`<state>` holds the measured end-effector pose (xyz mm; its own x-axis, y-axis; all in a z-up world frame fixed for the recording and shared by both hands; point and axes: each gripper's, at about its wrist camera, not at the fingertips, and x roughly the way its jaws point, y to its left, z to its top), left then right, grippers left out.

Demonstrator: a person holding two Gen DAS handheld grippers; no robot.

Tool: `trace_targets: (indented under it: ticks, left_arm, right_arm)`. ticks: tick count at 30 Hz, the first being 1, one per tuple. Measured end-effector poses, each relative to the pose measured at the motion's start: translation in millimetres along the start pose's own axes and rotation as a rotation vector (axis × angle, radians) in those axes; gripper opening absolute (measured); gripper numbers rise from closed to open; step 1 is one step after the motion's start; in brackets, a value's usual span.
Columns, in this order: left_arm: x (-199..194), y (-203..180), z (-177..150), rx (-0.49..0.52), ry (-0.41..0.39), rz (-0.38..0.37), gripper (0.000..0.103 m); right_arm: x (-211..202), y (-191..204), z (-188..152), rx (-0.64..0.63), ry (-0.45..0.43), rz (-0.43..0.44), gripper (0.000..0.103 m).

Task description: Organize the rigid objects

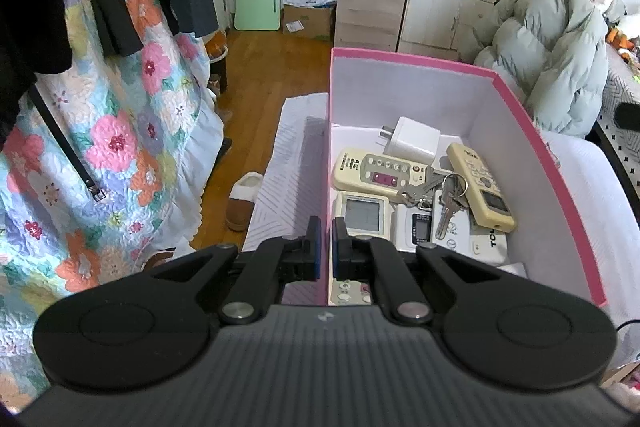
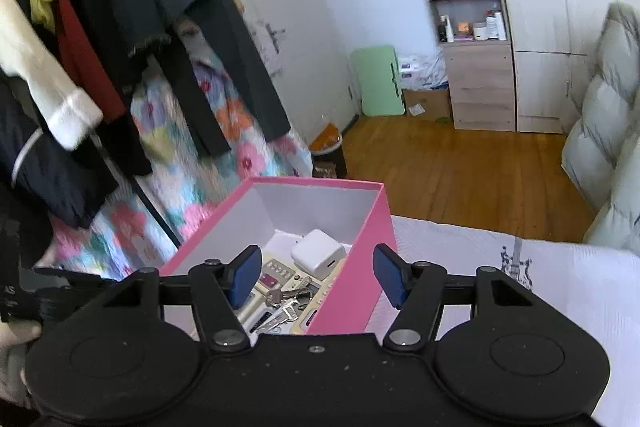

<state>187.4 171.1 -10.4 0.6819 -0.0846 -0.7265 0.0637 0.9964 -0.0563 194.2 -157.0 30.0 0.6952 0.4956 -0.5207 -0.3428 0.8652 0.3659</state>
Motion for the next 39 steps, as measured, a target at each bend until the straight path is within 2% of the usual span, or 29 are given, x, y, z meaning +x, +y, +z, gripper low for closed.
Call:
trace_targets:
  ticks: [5, 12, 24, 29, 33, 37, 39]
  left_arm:
    - [-18.5, -1.8, -6.2, -0.011, -0.023, 0.023, 0.004]
    - [-48.0, -9.8, -16.1, -0.021, -0.057, 0.018, 0.004]
    - [-90.9, -53.7, -38.2, -0.001, -0.135, -0.016, 0.005]
    - [-105.2, -75.9, -53.3, 0.002, -0.159, -0.027, 0.005]
    - [-113.0, -88.4, -63.8, -0.014, -0.158, -0.057, 0.006]
    - [-114.2, -102.9, -72.3, -0.001, -0.175, -0.052, 0.016]
    - [-111.7, -109.9, -74.8, 0.012, -0.175, -0.039, 0.020]
  right_arm:
    - [-11.9, 2.3, -6.4, 0.005, -0.021, -0.014, 0.068]
    - [-32.3, 10.7, -20.3, -0.018, -0.045, -0.054, 0.068]
    - [-83.0, 24.8, -41.8, -0.044, -0.116, -0.126, 0.072]
    - [-105.7, 31.8, -51.3, -0.065, -0.147, -0.188, 0.080]
    - [-124.7, 31.8, -55.8, -0.057, -0.170, -0.218, 0.083]
    - [-136.7, 36.1, -60.5, -0.090, -0.182, -0.266, 0.093]
    - [-139.3, 38.2, -61.9, -0.120, -0.188, -0.309, 0.094]
